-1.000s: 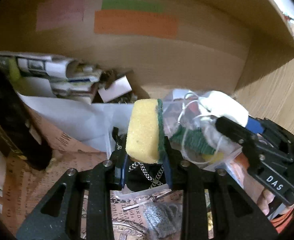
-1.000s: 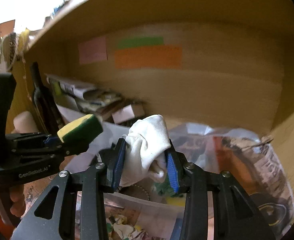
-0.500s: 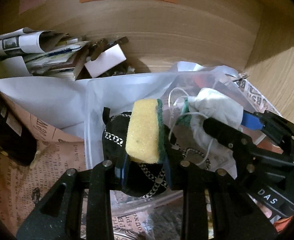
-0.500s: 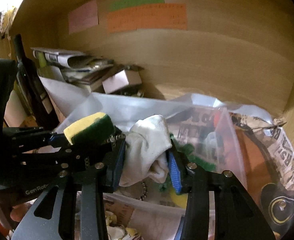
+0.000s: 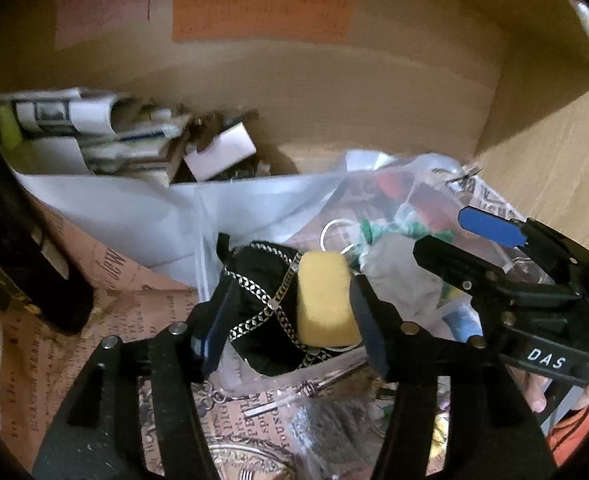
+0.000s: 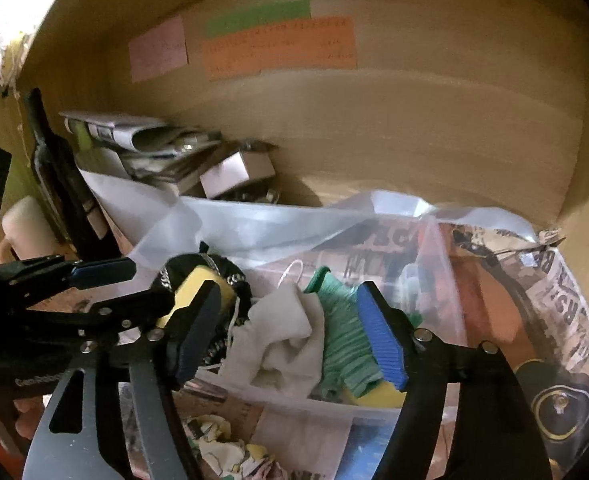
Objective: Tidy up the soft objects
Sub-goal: 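Carry the sponge into the clear box with the left tool while the right tool drops the sock in, then grasp the silver mesh bag with the left tool while the right tool grasps the floral scrunchie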
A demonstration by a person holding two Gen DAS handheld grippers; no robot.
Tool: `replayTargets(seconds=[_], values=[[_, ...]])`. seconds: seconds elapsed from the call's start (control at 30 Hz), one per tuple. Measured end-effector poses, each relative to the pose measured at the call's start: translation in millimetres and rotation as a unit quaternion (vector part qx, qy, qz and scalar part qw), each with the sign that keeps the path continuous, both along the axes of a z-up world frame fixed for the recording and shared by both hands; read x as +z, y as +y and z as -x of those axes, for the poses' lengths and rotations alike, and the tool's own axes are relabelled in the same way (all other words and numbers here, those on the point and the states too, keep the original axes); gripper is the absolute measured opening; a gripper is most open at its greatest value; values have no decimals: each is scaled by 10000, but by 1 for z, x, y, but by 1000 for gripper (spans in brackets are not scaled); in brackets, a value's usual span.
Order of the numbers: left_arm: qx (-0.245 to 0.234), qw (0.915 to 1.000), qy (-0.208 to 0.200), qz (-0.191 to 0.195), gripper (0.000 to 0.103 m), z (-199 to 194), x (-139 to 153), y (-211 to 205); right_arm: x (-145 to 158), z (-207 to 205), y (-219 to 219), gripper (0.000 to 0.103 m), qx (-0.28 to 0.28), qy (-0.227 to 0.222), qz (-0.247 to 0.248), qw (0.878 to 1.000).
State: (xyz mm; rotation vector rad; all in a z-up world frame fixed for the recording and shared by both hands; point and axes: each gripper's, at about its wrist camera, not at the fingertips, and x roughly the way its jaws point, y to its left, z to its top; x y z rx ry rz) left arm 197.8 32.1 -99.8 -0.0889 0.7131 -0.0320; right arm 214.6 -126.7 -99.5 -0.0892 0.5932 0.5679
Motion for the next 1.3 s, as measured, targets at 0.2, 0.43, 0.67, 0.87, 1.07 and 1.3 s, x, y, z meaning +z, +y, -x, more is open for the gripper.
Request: replayTargets(seconds=[0.2, 0.43, 0.67, 0.87, 1.07, 1.3], values=[[-32, 9989, -468, -23, 73, 28, 27, 2, 21, 19, -12, 78, -3, -301, -210, 9993], [-32, 9972, -745, -53, 94, 61, 37, 3, 36, 51, -28, 88, 63, -590, -355, 9976], [-92, 9995, -313, -46, 94, 71, 8, 3, 13, 69, -28, 88, 296, -314, -178, 9989], [-143, 9996, 217, -68, 94, 72, -29, -2, -24, 70, -20, 88, 434, 305, 137, 9985], [-221, 9976, 654, 25, 94, 69, -58, -6, -54, 66, -11, 88, 562, 884, 387, 9937], [-345, 9951, 892, 235, 82, 67, -71, -13, -74, 70, 5, 58, 813, 1120, 835, 9869]])
